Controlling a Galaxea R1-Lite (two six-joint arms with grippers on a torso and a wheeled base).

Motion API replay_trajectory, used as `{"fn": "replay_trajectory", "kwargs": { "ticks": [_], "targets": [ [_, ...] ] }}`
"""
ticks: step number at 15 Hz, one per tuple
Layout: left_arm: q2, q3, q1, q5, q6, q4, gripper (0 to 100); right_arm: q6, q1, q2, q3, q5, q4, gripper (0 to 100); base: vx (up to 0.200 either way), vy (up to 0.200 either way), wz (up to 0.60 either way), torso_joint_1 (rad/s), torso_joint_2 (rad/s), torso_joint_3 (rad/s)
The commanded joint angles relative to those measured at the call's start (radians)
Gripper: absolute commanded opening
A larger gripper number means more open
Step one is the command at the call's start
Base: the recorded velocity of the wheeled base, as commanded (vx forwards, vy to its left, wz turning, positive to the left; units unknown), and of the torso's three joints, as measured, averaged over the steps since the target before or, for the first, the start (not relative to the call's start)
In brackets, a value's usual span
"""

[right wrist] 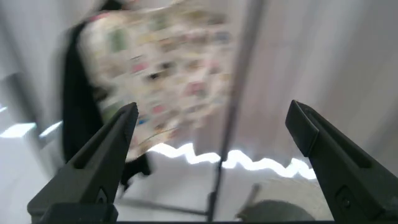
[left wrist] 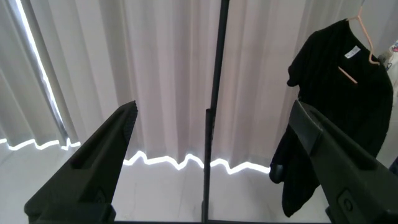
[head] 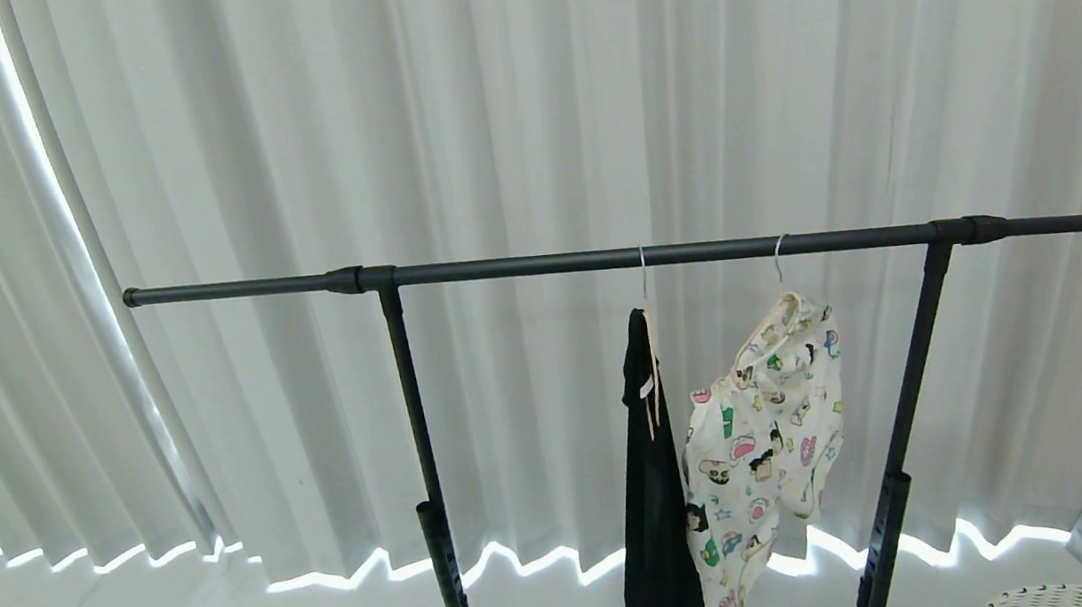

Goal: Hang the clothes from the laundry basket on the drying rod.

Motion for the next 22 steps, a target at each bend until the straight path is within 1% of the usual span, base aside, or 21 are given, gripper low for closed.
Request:
{"fn": "replay_trajectory", "kwargs": {
  "ticks": [1, 2, 4, 5, 7, 8, 9, 10, 11, 12, 13, 14, 15, 16, 17, 20, 22],
  "targets": [
    [0.000, 0.000, 0.000, 0.000, 0.001, 0.000, 100, 0.083, -0.005, -0.019, 0.013, -0.032, -0.028, 100, 0.000, 0.000, 0.00, 0.000, 0.00, 0.000],
    [0.000, 0.000, 0.000, 0.000, 0.000, 0.000, 100, 0.105, -0.005, -0.019, 0.013, -0.037, -0.029, 100, 0.000, 0.000, 0.00, 0.000, 0.00, 0.000],
    [0.000, 0.000, 0.000, 0.000, 0.000, 0.000, 100, 0.098, -0.005, -0.019, 0.013, -0.025, -0.028, 100, 0.000, 0.000, 0.00, 0.000, 0.00, 0.000],
    [0.000, 0.000, -0.001, 0.000, 0.000, 0.000, 100, 0.068, -0.005, -0.019, 0.013, 0.012, -0.024, 100, 0.000, 0.000, 0.00, 0.000, 0.00, 0.000],
    [0.000, 0.000, 0.000, 0.000, 0.000, 0.000, 100, -0.057, -0.005, -0.019, 0.013, 0.124, -0.011, 100, 0.000, 0.000, 0.00, 0.000, 0.00, 0.000],
    [0.000, 0.000, 0.000, 0.000, 0.000, 0.000, 100, -0.090, -0.005, -0.019, 0.013, 0.142, 0.014, 100, 0.000, 0.000, 0.00, 0.000, 0.00, 0.000],
    [0.000, 0.001, 0.000, 0.000, 0.000, 0.000, 100, -0.083, -0.005, -0.019, 0.013, 0.139, 0.015, 100, 0.000, 0.000, 0.00, 0.000, 0.00, 0.000],
    [0.000, 0.001, 0.000, 0.000, 0.000, 0.000, 100, -0.058, -0.005, -0.019, 0.013, 0.115, 0.014, 100, 0.000, 0.000, 0.00, 0.000, 0.00, 0.000],
    [0.000, 0.001, 0.000, 0.000, 0.000, 0.000, 100, -0.047, -0.005, -0.019, 0.013, 0.034, -0.005, 100, 0.000, 0.000, 0.00, 0.000, 0.00, 0.000],
    [0.000, 0.000, 0.000, 0.000, 0.001, 0.000, 100, -0.043, -0.005, -0.019, 0.013, -0.075, 0.003, 100, 0.000, 0.000, 0.00, 0.000, 0.00, 0.000],
    [0.000, 0.000, 0.000, 0.000, 0.000, 0.000, 100, -0.012, -0.005, -0.019, 0.013, -0.134, 0.029, 100, 0.000, 0.000, 0.00, 0.000, 0.00, 0.000],
    [0.000, 0.000, -0.001, 0.000, 0.001, 0.000, 100, -0.018, -0.005, -0.017, 0.013, -0.114, 0.032, 100, 0.000, 0.000, 0.00, 0.000, 0.00, 0.000],
    [0.000, 0.001, 0.000, 0.000, 0.000, 0.000, 100, -0.055, -0.005, -0.019, 0.013, -0.088, 0.048, 100, 0.000, 0.000, 0.00, 0.000, 0.00, 0.000],
    [0.000, 0.000, 0.000, 0.000, 0.001, 0.000, 100, -0.116, -0.005, -0.019, 0.013, -0.022, 0.058, 100, 0.000, 0.000, 0.00, 0.000, 0.00, 0.000],
    [0.000, 0.001, -0.001, 0.000, 0.000, 0.000, 100, -0.141, -0.005, -0.019, 0.013, -0.009, 0.058, 100, 0.000, 0.000, 0.00, 0.000, 0.00, 0.000],
    [0.000, 0.000, 0.000, 0.000, 0.000, 0.000, 100, -0.104, -0.005, -0.019, 0.013, -0.011, 0.058, 100, 0.000, 0.000, 0.00, 0.000, 0.00, 0.000],
    [0.000, 0.001, 0.000, 0.000, 0.001, 0.000, 100, -0.103, -0.005, -0.019, 0.013, -0.012, 0.058, 100, 0.000, 0.000, 0.00, 0.000, 0.00, 0.000]
  ]
}}
